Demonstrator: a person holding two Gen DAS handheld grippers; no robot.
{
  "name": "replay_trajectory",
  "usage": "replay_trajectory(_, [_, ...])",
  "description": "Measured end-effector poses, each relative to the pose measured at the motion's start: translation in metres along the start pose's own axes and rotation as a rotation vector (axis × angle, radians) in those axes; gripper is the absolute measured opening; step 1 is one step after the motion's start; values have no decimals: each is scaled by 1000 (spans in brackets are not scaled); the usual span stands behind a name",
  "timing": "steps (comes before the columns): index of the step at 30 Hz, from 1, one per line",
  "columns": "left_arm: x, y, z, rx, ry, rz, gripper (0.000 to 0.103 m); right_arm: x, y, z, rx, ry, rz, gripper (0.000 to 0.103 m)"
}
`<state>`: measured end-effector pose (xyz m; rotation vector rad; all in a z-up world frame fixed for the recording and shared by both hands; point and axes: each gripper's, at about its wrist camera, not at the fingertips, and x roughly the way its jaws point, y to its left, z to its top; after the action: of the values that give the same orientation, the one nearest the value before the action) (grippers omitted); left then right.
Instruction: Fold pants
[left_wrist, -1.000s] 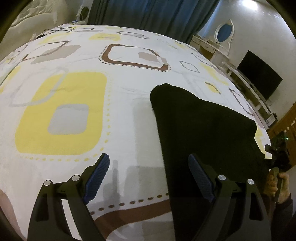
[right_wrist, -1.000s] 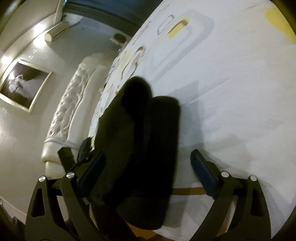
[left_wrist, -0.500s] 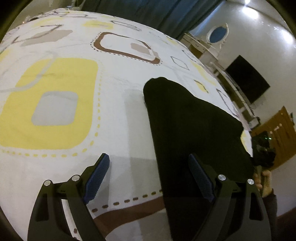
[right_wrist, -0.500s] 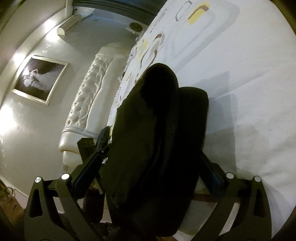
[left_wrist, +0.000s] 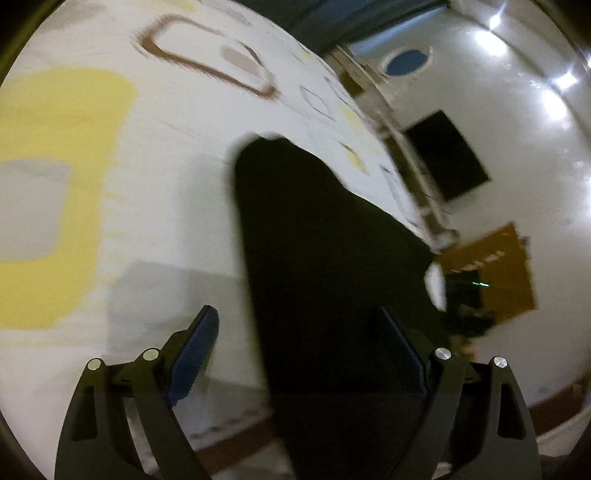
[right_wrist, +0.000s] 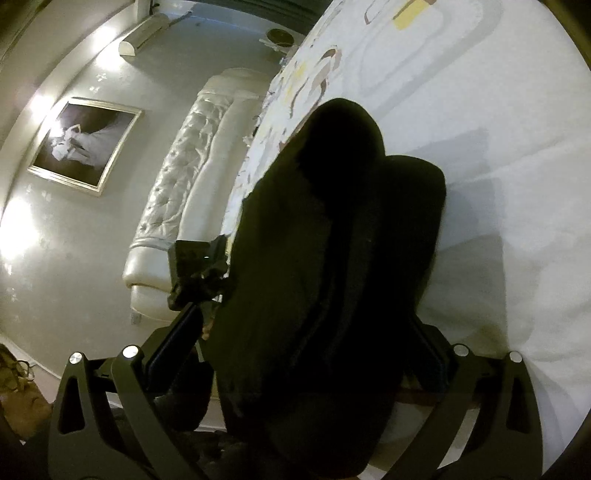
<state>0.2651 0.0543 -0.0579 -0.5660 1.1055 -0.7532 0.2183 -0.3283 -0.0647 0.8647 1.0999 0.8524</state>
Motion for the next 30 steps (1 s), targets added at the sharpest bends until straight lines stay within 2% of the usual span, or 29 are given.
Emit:
replay_trajectory(4, [22, -14, -1, 72, 14, 87, 86, 0, 0, -4, -7, -23, -7, 98])
replay_trajectory(5, [23, -16, 0, 72, 1, 90, 86, 0, 2, -5, -12, -23, -20, 93])
replay_trajectory(6, [23, -17, 0, 65, -6, 87, 86, 2, 3, -7, -18, -19, -47, 61])
replay_trajectory(7, [22, -17, 1, 52, -17, 81, 78, 3, 2, -8, -10, -14, -69, 43])
replay_trajectory(10, [22, -16, 3, 57, -11, 119, 58, 8, -6, -10, 22, -20, -66, 39])
replay_trajectory(12, [18, -18, 2, 91, -11, 127, 50, 9, 0, -9, 6, -35, -83, 38])
replay_trajectory(15, [13, -18, 4, 87, -20, 118, 41, 14, 12, -6, -28, -47, -106, 37])
replay_trajectory(21, [-11, -14, 17, 99, -80, 154, 39, 37, 25, 17, -69, -56, -68, 36])
replay_trajectory(30, [-53, 24, 54, 60, -148, 253, 39, 112, 29, 76, -71, -37, 24, 36])
